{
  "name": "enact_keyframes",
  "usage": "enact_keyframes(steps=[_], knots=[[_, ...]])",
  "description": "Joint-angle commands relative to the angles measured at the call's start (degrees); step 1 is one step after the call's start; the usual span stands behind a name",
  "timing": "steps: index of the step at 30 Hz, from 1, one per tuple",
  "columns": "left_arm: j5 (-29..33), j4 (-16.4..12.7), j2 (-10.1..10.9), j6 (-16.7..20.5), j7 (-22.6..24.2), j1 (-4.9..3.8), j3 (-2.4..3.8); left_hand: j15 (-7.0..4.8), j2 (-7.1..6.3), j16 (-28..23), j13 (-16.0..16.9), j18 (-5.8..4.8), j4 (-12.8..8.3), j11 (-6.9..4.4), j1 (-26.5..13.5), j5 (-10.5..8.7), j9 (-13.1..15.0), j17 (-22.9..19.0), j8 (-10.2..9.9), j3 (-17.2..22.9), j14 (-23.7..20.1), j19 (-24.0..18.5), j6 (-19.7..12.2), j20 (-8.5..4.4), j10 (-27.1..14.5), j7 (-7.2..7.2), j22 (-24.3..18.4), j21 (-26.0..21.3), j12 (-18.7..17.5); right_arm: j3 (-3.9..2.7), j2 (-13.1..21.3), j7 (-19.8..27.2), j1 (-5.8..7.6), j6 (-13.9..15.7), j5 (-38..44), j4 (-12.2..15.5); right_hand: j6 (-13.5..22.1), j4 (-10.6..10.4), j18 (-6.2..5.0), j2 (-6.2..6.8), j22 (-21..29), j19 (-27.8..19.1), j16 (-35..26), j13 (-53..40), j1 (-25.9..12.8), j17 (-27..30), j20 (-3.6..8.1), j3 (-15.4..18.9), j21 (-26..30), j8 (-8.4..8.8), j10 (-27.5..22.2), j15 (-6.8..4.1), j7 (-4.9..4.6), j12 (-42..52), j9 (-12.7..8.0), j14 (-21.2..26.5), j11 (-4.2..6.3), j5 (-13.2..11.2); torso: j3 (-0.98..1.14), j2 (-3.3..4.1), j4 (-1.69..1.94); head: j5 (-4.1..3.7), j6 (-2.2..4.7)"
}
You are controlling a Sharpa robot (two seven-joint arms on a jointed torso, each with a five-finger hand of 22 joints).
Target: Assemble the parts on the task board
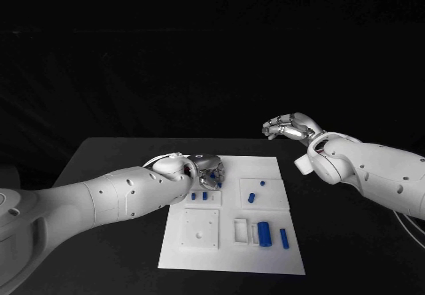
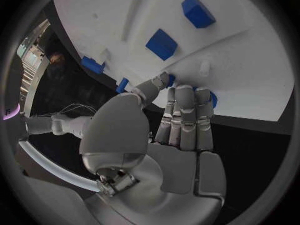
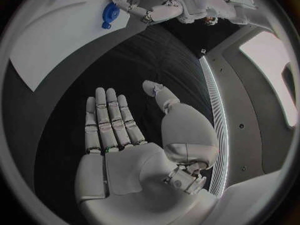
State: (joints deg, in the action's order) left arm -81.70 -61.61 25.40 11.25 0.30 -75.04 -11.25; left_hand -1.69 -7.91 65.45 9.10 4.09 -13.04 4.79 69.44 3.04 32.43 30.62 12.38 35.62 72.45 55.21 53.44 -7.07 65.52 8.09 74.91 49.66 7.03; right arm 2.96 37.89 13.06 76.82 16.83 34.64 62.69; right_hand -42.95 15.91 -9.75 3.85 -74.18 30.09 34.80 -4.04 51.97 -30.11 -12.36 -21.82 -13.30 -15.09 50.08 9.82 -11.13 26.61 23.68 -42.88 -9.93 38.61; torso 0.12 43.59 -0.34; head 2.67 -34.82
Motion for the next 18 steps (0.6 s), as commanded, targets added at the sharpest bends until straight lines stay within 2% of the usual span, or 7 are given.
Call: enact_keyframes(steps=[1, 6, 11, 14, 18], knots=[[-0.29, 0.07, 0.01, -1.67, -0.44, 0.32, -0.19, 0.00, -0.19, 0.41, 0.01, 2.35, -0.13, 0.11, 0.66, 0.13, -0.12, 0.18, 0.54, 0.55, 0.29, 0.41, 0.71, -0.16, 1.13, -0.01, 1.12, 0.34, -0.06, -0.06, -0.08, 0.15, 0.03, 0.08, -0.05, -0.04, -0.12, -0.05, -0.83, 0.16, -0.07, 0.15, 0.28, 0.08, 0.05, 0.07, -0.44, -0.10, 0.25, -0.22, 0.28, 0.03, -1.83, -0.14, -0.07, 0.53, -0.07, -0.27, 0.01, 0.02, 0.03, -0.01, -0.03], [-0.29, -0.01, 0.24, -1.73, -0.08, 0.31, -0.19, -0.50, -0.36, 1.05, 0.21, 2.26, -0.26, -0.42, 0.58, 0.09, -0.34, 0.41, 0.95, 0.86, 0.20, 0.35, 1.46, -0.39, 2.81, -0.29, 1.14, 0.69, 0.73, -0.06, -0.12, 0.14, 0.03, 0.03, -0.05, -0.13, -0.12, -0.06, -0.83, 0.14, -0.09, 0.15, 0.29, 0.08, 0.04, 0.08, -0.44, -0.11, 0.26, -0.23, 0.29, 0.03, -1.83, -0.13, -0.07, 0.53, -0.07, -0.27, 0.03, 0.01, 0.00, 0.08, -0.06], [-0.29, 0.12, 0.34, -2.63, -0.16, 0.31, -0.19, -0.54, -0.62, 1.13, 0.17, 2.19, -0.25, -0.45, 0.27, -0.06, -0.44, 0.43, 0.97, 0.66, 0.11, 0.30, 1.49, -0.45, 2.82, -0.29, 1.13, 0.77, 0.76, -0.06, -0.27, 0.18, 0.02, 0.03, -0.05, -0.32, -0.12, -0.07, -0.84, 0.13, -0.10, 0.16, 0.30, 0.08, 0.03, 0.09, -0.44, -0.10, 0.27, -0.24, 0.29, 0.02, -1.82, -0.13, -0.07, 0.53, -0.06, -0.28, 0.05, 0.03, 0.03, 0.06, -0.14], [-0.35, 0.25, 0.18, -3.00, -0.12, 0.31, -0.20, -0.53, -0.62, 1.21, 0.12, 2.17, -0.29, -0.44, 0.21, -0.06, -0.49, 0.45, 0.94, 0.61, 0.13, 0.27, 1.44, -0.49, 2.70, -0.28, 1.12, 0.80, 0.70, -0.06, -0.37, 0.21, 0.02, 0.03, -0.05, -0.37, -0.12, -0.08, -0.84, 0.13, -0.11, 0.16, 0.31, 0.08, 0.03, 0.09, -0.44, -0.10, 0.28, -0.24, 0.29, 0.02, -1.82, -0.13, -0.08, 0.53, -0.06, -0.28, 0.13, 0.05, 0.07, 0.15, -0.22], [-0.41, 0.53, -0.19, -2.92, 0.01, 0.33, -0.23, -0.50, -0.66, 1.44, 0.03, 2.14, -0.39, -0.40, 0.16, -0.07, -0.61, 0.53, 0.87, 0.52, 0.24, 0.20, 1.31, -0.54, 2.51, -0.23, 1.11, 0.84, 0.60, -0.06, -0.39, 0.19, 0.02, 0.06, -0.05, -0.28, -0.12, -0.08, -0.84, 0.12, -0.13, 0.16, 0.31, 0.08, 0.02, 0.10, -0.44, -0.10, 0.29, -0.25, 0.29, 0.02, -1.82, -0.13, -0.08, 0.53, -0.06, -0.28, 0.06, 0.06, 0.05, 0.21, -0.30]])
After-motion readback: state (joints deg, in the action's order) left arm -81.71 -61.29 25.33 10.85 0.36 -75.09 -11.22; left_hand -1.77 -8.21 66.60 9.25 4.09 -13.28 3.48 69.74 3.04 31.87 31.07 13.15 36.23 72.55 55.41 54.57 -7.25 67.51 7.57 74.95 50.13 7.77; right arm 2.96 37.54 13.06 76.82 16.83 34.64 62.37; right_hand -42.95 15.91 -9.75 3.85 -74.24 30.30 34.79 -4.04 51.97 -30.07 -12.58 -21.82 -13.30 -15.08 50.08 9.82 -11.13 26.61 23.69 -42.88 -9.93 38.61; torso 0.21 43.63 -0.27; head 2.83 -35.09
